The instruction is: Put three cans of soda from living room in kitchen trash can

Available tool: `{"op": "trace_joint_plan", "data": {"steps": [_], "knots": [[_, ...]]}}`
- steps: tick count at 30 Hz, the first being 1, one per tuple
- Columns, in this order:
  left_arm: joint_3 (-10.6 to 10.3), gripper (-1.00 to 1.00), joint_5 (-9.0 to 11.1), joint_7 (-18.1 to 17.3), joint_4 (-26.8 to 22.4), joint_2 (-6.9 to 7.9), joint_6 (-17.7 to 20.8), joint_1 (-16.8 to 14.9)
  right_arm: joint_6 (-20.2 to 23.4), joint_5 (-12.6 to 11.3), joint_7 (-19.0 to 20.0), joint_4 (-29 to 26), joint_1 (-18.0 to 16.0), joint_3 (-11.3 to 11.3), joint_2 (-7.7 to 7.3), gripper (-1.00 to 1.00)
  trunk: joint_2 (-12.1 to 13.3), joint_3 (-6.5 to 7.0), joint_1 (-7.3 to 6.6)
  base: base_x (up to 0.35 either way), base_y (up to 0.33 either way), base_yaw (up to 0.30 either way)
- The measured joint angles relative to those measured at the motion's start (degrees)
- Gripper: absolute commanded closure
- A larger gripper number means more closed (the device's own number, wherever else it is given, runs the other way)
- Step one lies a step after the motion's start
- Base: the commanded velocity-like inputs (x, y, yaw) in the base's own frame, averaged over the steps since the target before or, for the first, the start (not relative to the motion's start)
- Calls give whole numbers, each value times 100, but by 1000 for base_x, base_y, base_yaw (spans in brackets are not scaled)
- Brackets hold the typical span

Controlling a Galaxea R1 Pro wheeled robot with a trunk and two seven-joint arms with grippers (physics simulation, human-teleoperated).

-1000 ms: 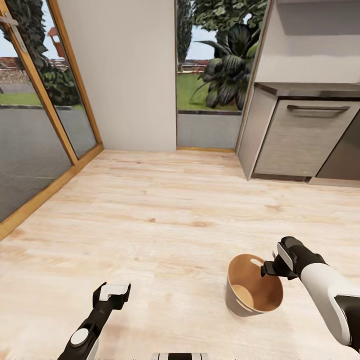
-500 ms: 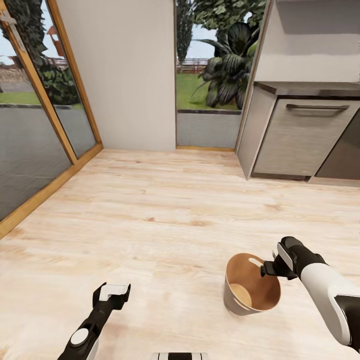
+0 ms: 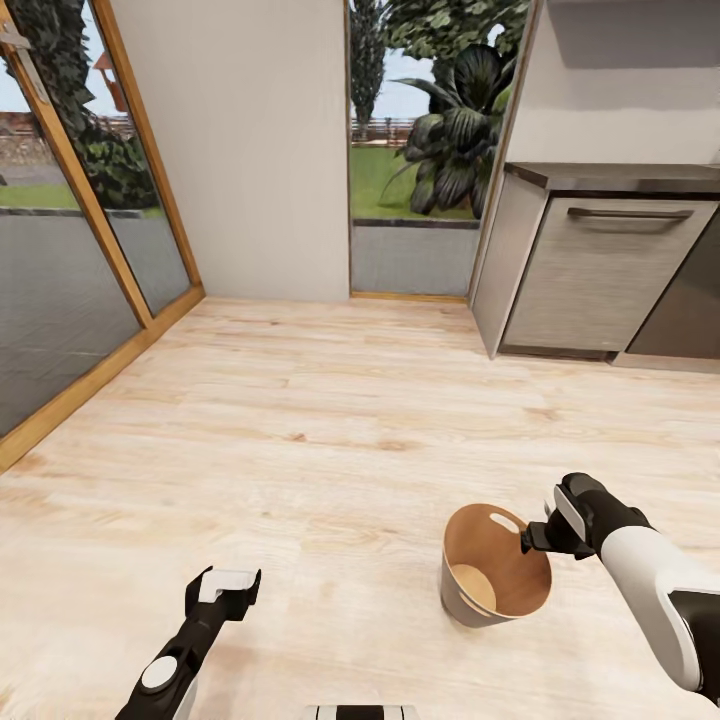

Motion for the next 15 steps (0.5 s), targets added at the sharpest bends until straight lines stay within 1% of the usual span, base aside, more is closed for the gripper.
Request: {"op": "trace_joint_plan", "data": {"steps": [4,15], "knots": [[0,-100,-3,0,1,0,1,0,0,0,0,0,0,0,1,-100,0,0,0,-1,-2,0],[7,-100,-11,-8,3,0,17,0,0,3,0,0,0,0,-5,-100,-14,-243,29,0,0,0]]}}
